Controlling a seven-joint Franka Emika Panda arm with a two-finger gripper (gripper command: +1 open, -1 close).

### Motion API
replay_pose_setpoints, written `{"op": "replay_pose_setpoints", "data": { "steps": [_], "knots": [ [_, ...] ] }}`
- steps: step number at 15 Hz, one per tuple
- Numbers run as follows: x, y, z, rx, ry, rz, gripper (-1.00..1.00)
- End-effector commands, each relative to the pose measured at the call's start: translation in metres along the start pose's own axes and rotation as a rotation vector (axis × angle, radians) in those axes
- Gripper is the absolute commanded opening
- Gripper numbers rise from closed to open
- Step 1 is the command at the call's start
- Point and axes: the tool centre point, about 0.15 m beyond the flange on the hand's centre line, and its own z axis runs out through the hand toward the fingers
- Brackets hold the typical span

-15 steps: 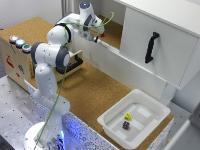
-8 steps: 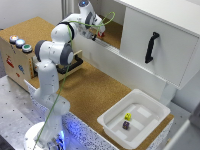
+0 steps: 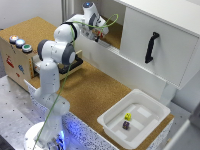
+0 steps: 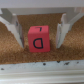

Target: Move to the white box and store the pink object

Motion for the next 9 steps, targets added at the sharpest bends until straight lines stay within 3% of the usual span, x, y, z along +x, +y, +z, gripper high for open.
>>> {"op": "replay_pose_setpoints", "data": {
  "steps": [1,4,9],
  "knots": [
    [0.022,-0.001,-0.005,-0.046,-0.048,-0.036,-1.00],
    [-0.008,0.001,-0.049,-0.027,0.043,-0.086,-1.00],
    [-0.083,0.036,-0.099,-0.023,0.081,-0.088,-1.00]
  ]
}}
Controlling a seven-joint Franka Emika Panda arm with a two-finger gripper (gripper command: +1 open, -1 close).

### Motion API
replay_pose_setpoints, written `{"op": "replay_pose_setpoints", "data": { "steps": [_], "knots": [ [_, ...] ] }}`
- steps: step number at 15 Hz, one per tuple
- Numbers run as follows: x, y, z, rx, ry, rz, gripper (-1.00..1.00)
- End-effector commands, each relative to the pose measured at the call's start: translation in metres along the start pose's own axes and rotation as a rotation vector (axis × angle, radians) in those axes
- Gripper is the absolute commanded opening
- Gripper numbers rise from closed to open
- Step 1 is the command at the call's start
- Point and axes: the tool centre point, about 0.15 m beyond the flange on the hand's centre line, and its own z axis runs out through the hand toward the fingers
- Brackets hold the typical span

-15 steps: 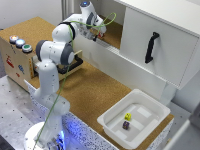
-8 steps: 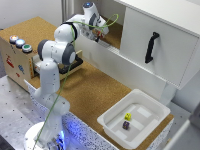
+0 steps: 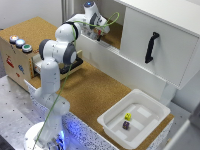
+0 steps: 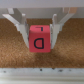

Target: Move to the white box and store the pink object

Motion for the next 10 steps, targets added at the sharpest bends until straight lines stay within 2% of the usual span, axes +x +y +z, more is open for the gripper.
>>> {"op": "replay_pose_setpoints", "data": {
  "steps": [1,2,4,7,10],
  "knots": [
    [-0.097,0.040,-0.062,0.009,0.086,-0.022,-1.00],
    [-0.111,0.056,-0.065,0.013,0.074,-0.006,-1.00],
    [-0.132,0.087,-0.061,0.037,0.019,0.032,-1.00],
    [-0.172,0.147,-0.048,0.041,-0.074,0.085,-1.00],
    [-0.199,0.202,-0.038,0.050,-0.122,0.173,-1.00]
  ]
}}
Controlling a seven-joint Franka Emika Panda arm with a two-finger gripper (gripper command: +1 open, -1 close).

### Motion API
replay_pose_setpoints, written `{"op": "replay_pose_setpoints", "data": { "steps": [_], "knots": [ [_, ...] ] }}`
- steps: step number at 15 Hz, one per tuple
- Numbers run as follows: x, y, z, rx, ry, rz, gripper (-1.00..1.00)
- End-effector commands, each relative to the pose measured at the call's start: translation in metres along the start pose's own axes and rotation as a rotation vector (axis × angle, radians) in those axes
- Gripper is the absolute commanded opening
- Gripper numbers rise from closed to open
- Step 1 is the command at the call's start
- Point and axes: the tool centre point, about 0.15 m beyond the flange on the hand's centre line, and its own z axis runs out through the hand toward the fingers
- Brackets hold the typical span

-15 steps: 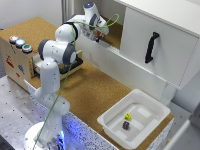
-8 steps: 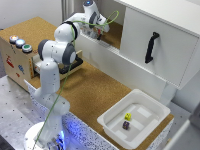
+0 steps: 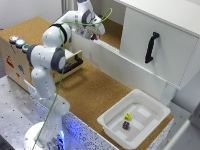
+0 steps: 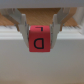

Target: Move to the white box and store the pink object

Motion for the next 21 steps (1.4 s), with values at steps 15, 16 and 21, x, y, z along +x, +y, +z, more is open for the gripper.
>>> {"op": "replay_pose_setpoints", "data": {
  "steps": [15,16,21],
  "knots": [
    [-0.120,0.431,0.142,0.053,-0.161,0.665,-1.00],
    [-0.126,0.445,0.149,0.056,-0.172,0.704,-1.00],
    [-0.158,0.524,0.187,-0.024,-0.231,0.875,-1.00]
  ]
}}
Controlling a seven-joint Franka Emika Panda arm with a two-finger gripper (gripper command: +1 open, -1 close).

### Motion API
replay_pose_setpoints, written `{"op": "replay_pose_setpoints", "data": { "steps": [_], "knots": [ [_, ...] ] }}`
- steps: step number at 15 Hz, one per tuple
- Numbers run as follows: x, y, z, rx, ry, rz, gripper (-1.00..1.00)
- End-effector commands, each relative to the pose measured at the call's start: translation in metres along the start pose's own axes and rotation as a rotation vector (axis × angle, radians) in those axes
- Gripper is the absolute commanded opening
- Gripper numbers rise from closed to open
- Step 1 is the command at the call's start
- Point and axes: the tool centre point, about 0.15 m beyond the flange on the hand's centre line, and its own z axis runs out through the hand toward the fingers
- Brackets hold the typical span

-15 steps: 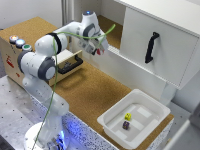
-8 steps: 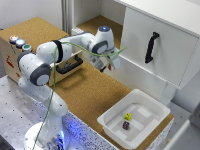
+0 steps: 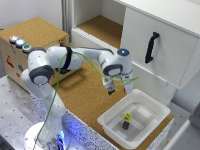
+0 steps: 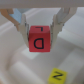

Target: Move to the white box and store the pink object

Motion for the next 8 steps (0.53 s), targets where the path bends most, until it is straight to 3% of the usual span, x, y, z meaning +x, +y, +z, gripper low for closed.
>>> {"op": "replay_pose_setpoints", "data": {
  "steps": [1,4,6,7,8],
  "knots": [
    [0.062,0.079,0.056,-0.008,-0.120,0.147,-1.00],
    [0.081,0.103,0.081,-0.030,-0.124,0.218,-1.00],
    [0.087,0.101,0.100,-0.054,-0.159,0.215,-1.00],
    [0.085,0.099,0.105,-0.035,-0.165,0.223,-1.00],
    [0.079,0.097,0.112,-0.042,-0.174,0.225,1.00]
  ]
}}
